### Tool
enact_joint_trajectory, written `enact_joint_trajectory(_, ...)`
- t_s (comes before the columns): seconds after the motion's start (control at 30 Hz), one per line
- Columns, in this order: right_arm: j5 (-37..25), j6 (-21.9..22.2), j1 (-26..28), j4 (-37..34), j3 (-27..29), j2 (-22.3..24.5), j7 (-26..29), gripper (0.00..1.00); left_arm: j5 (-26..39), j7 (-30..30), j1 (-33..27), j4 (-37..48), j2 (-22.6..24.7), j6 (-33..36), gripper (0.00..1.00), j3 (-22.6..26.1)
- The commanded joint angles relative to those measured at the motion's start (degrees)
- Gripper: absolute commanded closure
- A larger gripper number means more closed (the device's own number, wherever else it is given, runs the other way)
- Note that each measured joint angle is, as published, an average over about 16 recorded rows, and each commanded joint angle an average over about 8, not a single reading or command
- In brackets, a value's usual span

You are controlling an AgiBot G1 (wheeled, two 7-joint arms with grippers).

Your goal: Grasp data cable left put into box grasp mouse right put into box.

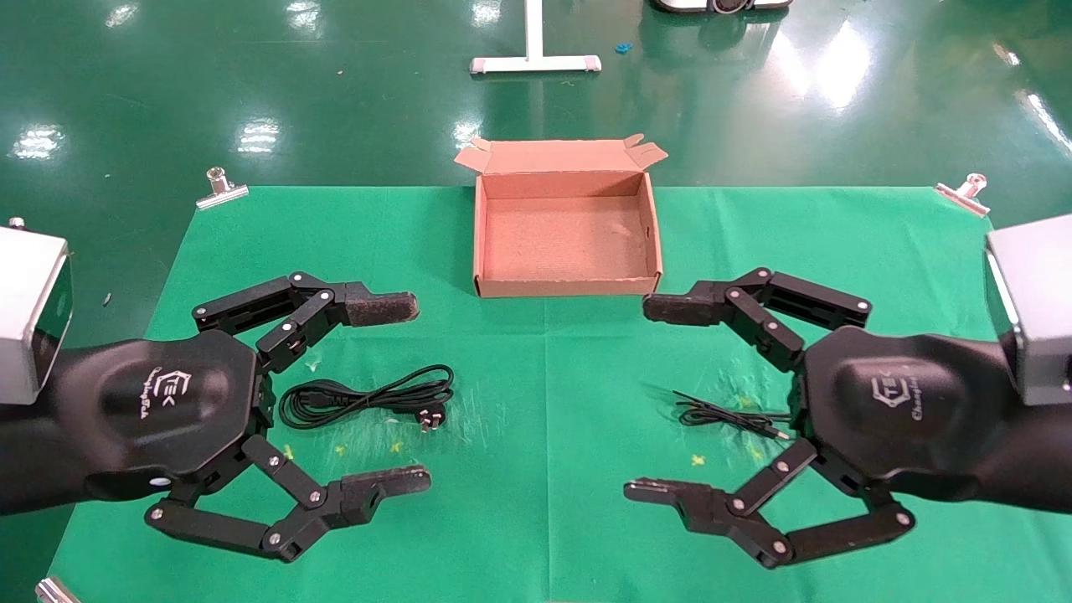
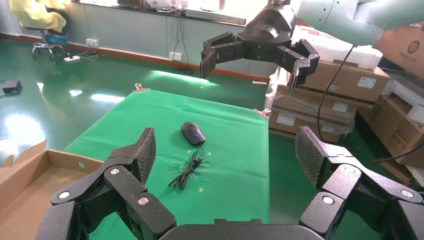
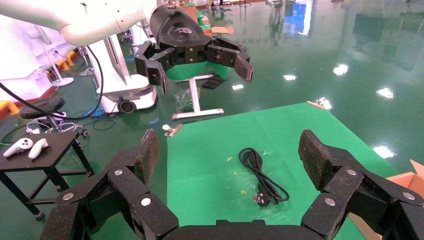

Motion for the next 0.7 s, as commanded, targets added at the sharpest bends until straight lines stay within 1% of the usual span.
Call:
enact_joint_trajectory(0.03,0.0,0.0,0.0,0.0,0.0,0.0,0.0,0.0,0.0,0.0,0.0,0.0,0.0,0.0,0.0,0.0)
enact_joint_trajectory(0.7,0.0,0.0,0.0,0.0,0.0,0.0,0.0,0.0,0.0,0.0,0.0,0.0,0.0,0.0,0.0,0.0)
